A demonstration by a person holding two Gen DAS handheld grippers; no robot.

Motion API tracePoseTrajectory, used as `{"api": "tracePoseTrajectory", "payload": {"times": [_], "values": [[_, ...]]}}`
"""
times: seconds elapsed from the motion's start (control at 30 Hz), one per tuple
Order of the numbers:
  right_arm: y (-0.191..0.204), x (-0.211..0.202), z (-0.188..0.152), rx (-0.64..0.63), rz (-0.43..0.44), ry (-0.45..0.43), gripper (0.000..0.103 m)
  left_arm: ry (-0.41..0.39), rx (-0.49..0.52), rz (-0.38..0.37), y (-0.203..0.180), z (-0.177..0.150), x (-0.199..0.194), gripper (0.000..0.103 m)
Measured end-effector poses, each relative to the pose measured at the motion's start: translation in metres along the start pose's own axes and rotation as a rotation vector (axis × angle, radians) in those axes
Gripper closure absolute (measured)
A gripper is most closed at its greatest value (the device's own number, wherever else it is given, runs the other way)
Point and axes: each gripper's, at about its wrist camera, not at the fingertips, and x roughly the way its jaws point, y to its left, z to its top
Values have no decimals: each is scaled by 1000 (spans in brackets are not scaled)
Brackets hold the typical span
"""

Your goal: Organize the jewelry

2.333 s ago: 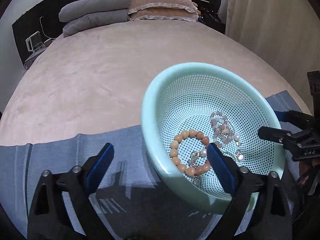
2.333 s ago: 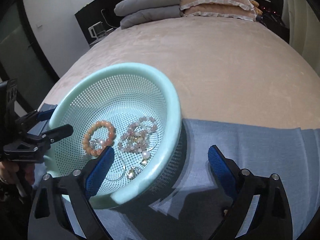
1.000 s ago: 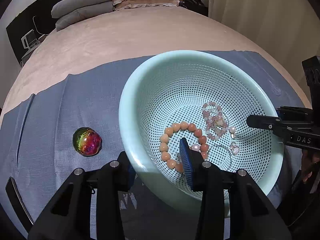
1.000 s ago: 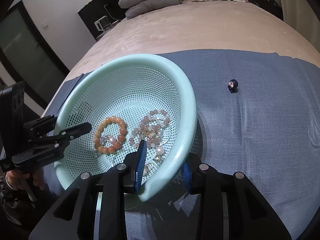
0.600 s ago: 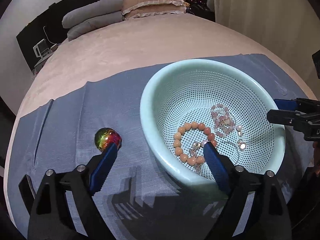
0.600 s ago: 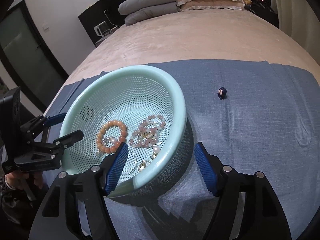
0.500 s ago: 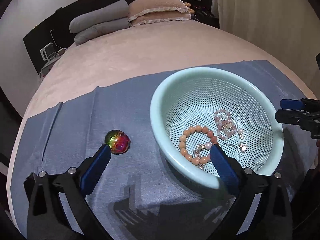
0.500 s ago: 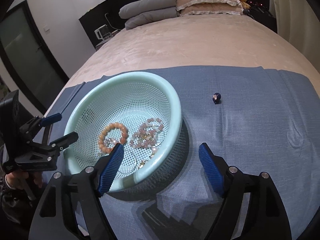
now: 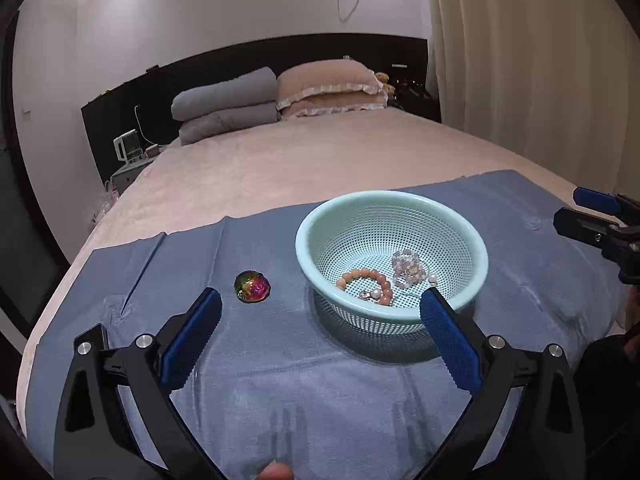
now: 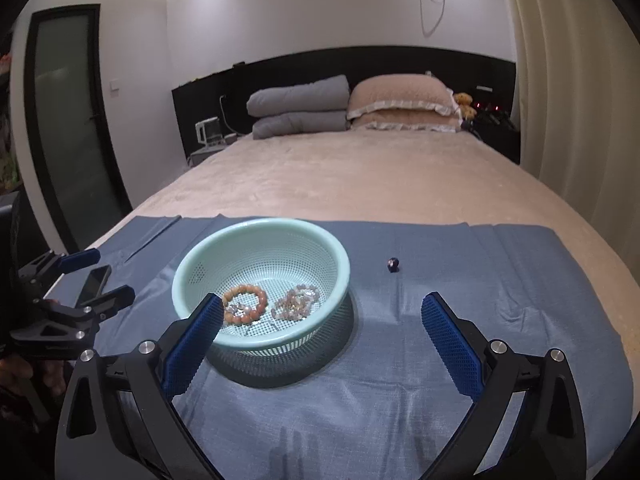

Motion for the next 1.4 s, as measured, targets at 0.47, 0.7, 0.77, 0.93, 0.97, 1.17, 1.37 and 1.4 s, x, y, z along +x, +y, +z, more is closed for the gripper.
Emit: {"api": "tracePoseTrajectory", "payload": {"times": [0.47, 0.7, 0.77, 0.93, 0.97, 1.17, 1.37, 1.4], "values": [[11, 9, -73, -8, -44, 84, 8, 25, -96, -26, -14, -61, 1, 6], [8, 22, -79, 25, -57, 129, 8, 10, -85, -4, -23, -65, 4, 6], [9, 24, -82, 26, -50, 145, 8, 6, -75, 3, -27, -67, 4, 6], [13, 27, -84, 10, -35, 155, 8, 10, -54, -10, -31, -71, 3, 6], [14, 27, -84, 6, -35, 155, 8, 13, -51, -6, -31, -72, 4, 6], [17, 28, -86, 2, -30, 164, 8, 15, -65, -2, -30, -74, 3, 6], [21, 31, -86, -15, -30, 181, 8, 0, -74, -10, -31, -75, 0, 6], [21, 31, -86, -16, -28, 181, 8, -3, -74, -5, -31, -76, -1, 6]]}}
